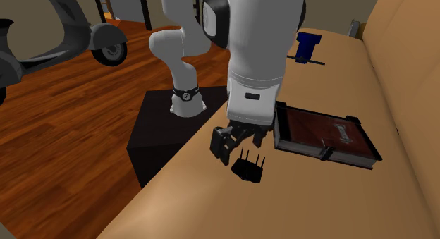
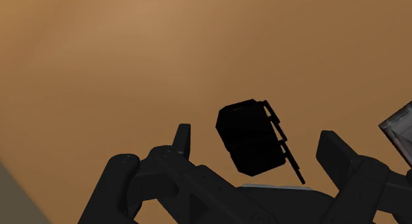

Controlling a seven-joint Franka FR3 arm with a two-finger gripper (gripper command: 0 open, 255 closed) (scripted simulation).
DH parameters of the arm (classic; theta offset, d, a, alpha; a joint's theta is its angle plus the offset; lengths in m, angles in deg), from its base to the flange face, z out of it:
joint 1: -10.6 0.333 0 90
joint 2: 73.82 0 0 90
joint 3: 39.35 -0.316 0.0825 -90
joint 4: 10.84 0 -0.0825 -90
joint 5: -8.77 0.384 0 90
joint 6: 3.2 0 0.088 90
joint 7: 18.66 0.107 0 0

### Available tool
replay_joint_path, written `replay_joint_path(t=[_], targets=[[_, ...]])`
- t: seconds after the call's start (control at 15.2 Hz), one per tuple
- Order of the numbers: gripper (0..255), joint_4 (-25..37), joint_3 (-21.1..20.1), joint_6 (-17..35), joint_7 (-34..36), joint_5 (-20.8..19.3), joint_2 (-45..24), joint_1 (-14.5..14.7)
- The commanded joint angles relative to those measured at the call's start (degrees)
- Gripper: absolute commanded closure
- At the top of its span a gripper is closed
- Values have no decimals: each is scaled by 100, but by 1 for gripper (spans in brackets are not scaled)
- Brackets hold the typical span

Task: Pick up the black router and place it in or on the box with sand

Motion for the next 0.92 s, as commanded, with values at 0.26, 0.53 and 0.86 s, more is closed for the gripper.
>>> replay_joint_path(t=[0.26,0.53,0.86], targets=[[0,-251,4,433,-2,-22,-183,2],[0,-276,5,474,-1,-24,-199,2],[255,-276,5,473,-1,-24,-199,2]])
